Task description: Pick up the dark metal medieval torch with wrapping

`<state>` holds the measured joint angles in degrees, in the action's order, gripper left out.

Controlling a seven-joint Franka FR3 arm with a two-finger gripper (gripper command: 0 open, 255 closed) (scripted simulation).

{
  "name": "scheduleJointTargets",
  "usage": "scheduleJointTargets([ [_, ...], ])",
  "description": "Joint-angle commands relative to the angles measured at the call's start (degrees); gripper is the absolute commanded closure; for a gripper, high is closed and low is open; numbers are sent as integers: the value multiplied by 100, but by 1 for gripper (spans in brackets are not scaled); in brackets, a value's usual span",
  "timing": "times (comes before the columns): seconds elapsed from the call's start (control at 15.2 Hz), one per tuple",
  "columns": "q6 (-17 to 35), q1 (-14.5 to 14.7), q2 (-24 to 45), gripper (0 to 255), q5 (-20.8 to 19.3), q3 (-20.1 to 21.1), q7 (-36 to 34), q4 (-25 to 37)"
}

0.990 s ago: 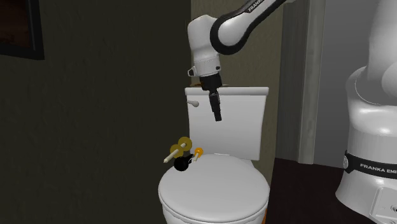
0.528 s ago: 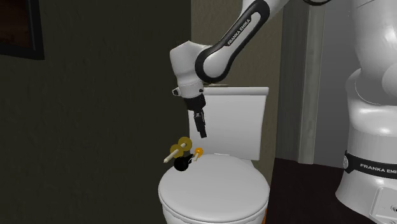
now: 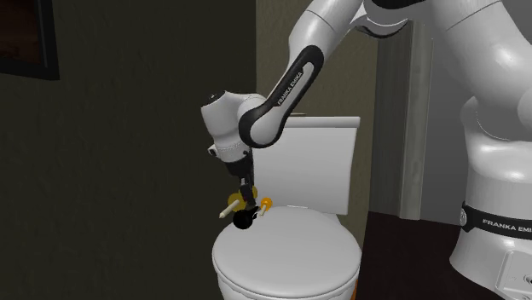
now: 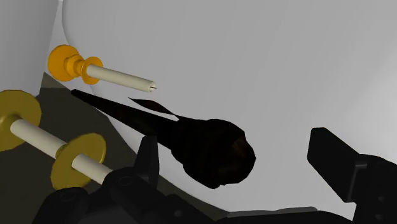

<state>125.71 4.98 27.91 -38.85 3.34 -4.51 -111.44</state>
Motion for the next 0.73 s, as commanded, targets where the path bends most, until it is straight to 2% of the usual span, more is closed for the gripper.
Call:
scheduleJointTargets([
  [0.0, 26, 79, 456, 0, -242, -92, -48, 394],
  [0.2, -3, 214, 1159, 0, -517, -218, -67, 1093],
  [0.66, 195, 246, 1540, 0, -617, -279, -243, 1233],
])
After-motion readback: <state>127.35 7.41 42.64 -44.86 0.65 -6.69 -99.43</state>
